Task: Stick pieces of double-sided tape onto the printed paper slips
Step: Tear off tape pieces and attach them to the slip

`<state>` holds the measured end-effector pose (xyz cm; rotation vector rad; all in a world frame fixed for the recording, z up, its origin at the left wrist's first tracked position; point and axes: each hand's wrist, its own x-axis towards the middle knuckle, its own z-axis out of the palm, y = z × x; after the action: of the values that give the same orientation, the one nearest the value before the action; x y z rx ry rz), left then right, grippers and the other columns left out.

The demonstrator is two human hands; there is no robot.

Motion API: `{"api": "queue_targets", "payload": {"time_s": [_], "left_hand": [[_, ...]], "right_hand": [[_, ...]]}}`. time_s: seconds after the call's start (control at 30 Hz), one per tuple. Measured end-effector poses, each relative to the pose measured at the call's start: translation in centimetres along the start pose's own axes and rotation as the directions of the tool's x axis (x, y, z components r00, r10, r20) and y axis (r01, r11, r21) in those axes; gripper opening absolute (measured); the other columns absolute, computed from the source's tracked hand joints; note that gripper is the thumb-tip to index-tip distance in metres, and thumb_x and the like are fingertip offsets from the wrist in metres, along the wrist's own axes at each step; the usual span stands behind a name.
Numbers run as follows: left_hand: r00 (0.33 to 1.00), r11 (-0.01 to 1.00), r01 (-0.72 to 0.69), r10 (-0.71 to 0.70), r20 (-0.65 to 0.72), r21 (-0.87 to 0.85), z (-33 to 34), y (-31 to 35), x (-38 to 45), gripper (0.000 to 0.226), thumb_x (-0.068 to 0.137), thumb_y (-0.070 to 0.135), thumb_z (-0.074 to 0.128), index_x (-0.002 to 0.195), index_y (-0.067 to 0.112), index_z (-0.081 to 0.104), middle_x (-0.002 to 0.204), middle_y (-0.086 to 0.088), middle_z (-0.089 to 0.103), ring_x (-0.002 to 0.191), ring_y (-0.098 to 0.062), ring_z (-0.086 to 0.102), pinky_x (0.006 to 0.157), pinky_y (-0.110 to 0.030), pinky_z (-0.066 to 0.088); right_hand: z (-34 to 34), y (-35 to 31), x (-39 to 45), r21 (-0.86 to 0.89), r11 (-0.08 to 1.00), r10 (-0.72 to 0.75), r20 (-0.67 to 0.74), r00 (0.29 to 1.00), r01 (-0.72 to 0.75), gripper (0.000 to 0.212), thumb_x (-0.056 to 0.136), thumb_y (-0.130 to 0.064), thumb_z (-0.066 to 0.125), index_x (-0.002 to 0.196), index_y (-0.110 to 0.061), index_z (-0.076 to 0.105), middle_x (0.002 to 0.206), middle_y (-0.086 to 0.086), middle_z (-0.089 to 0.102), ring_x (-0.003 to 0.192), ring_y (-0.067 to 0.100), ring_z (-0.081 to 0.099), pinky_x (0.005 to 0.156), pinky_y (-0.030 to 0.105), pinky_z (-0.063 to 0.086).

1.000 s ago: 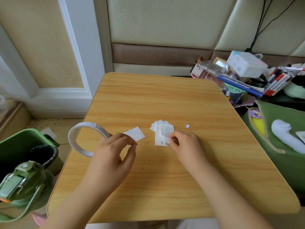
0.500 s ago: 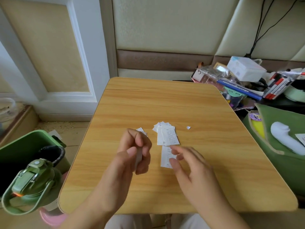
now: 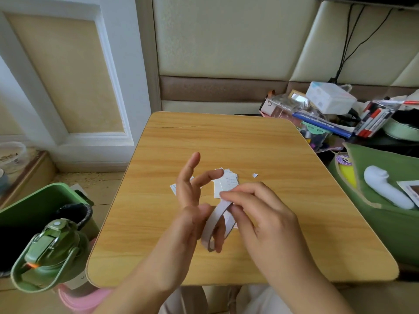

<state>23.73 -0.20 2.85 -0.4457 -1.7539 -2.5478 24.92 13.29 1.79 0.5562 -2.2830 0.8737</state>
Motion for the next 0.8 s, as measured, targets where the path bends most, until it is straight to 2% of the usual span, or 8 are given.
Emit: {"api": "queue_targets", "payload": {"time_s": [0.03, 0.1, 0.17, 0.23, 0.33, 0.53, 0.7, 0.8], "left_hand": [[0.997, 0.998, 0.055, -0.055, -0.056, -0.008, -0.3, -0.6, 0.1, 0.074, 0.034, 0.022, 0.064, 0.106, 0.029, 0.050, 0.086, 0.006, 0.069, 0.054, -0.022, 0.055, 0.063, -0.035, 0.047], [0.992, 0.993, 0.109, -0.105, -0.069, 0.049, -0.9, -1.0, -0.2, 0.072, 0.043, 0.010, 0.057, 0.109, 0.035, 0.052, 0.096, 0.010, 0.066, 0.053, -0.022, 0.055, 0.064, -0.042, 0.044], [0.988, 0.989, 0.097, -0.109, 0.106, 0.110, -1.4, -0.9, -1.6, 0.053, 0.064, 0.026, 0.058, 0.117, 0.026, 0.055, 0.103, 0.001, 0.063, 0.081, -0.022, 0.060, 0.085, -0.044, 0.042], [0.970, 0.988, 0.078, -0.106, 0.217, 0.133, -1.4, -0.4, -2.5, 0.037, 0.079, 0.038, 0.051, 0.109, 0.017, 0.059, 0.094, -0.006, 0.065, 0.097, -0.025, 0.058, 0.096, -0.043, 0.036], [0.967, 0.985, 0.045, -0.085, 0.241, 0.168, -0.8, 0.2, -2.1, 0.023, 0.085, 0.039, 0.050, 0.090, 0.023, 0.066, 0.078, -0.004, 0.065, 0.085, -0.021, 0.059, 0.083, -0.030, 0.043], [0.966, 0.988, 0.043, -0.079, 0.246, 0.148, -1.4, 0.3, -1.9, 0.022, 0.084, 0.035, 0.054, 0.086, 0.019, 0.068, 0.065, -0.001, 0.057, 0.068, -0.015, 0.052, 0.073, -0.021, 0.041], [0.978, 0.962, 0.020, -0.076, 0.195, 0.273, -1.0, 0.6, -1.7, 0.030, 0.081, 0.051, 0.046, 0.084, 0.027, 0.066, 0.058, 0.005, 0.053, 0.061, -0.010, 0.048, 0.065, -0.016, 0.038], [0.972, 0.963, 0.016, -0.078, 0.222, 0.268, -0.6, 0.8, -1.4, 0.029, 0.082, 0.047, 0.049, 0.090, 0.026, 0.067, 0.062, 0.005, 0.058, 0.067, -0.008, 0.053, 0.070, -0.013, 0.040]], "right_hand": [[-0.2, 0.1, 0.2, -0.015, 1.000, 0.001, -0.040, 0.999, -0.002, 0.025, 0.087, -0.015, 0.051, 0.100, -0.013, 0.072, 0.096, -0.004, 0.062, 0.086, 0.003, 0.058, 0.079, 0.008, 0.043], [-0.8, 0.3, 0.6, -0.035, 0.999, 0.002, -0.108, 0.994, -0.006, 0.026, 0.087, -0.013, 0.051, 0.100, -0.011, 0.073, 0.095, -0.003, 0.065, 0.088, 0.001, 0.058, 0.082, 0.005, 0.041], [-1.2, 0.4, 0.8, -0.050, 0.999, -0.012, -0.156, 0.988, 0.005, 0.026, 0.086, -0.012, 0.052, 0.100, -0.010, 0.074, 0.096, -0.002, 0.066, 0.088, 0.003, 0.059, 0.082, 0.007, 0.042], [-1.2, 0.4, 0.8, -0.088, 0.995, -0.055, -0.190, 0.980, 0.039, 0.024, 0.087, -0.009, 0.054, 0.100, -0.010, 0.074, 0.096, 0.000, 0.066, 0.088, 0.010, 0.060, 0.080, 0.015, 0.046], [-1.1, 0.3, 0.6, -0.158, 0.981, -0.140, -0.207, 0.968, 0.109, 0.022, 0.088, -0.004, 0.057, 0.102, -0.009, 0.074, 0.096, 0.001, 0.067, 0.087, 0.016, 0.058, 0.079, 0.025, 0.048], [-1.9, 0.8, 0.9, 0.021, 0.998, 0.061, -0.199, 0.978, -0.058, 0.025, 0.085, -0.017, 0.063, 0.108, -0.012, 0.070, 0.102, -0.005, 0.063, 0.091, 0.007, 0.059, 0.082, 0.018, 0.046], [-2.2, 0.2, 1.2, 0.034, 0.999, 0.038, -0.165, 0.986, -0.033, 0.015, 0.085, -0.019, 0.061, 0.093, -0.011, 0.072, 0.097, -0.004, 0.067, 0.094, 0.006, 0.062, 0.086, 0.014, 0.044], [-2.2, 0.0, 1.3, 0.037, 0.999, 0.042, -0.176, 0.984, -0.036, 0.017, 0.086, -0.017, 0.058, 0.095, -0.011, 0.072, 0.102, -0.007, 0.067, 0.096, -0.002, 0.059, 0.087, 0.011, 0.042]]}}
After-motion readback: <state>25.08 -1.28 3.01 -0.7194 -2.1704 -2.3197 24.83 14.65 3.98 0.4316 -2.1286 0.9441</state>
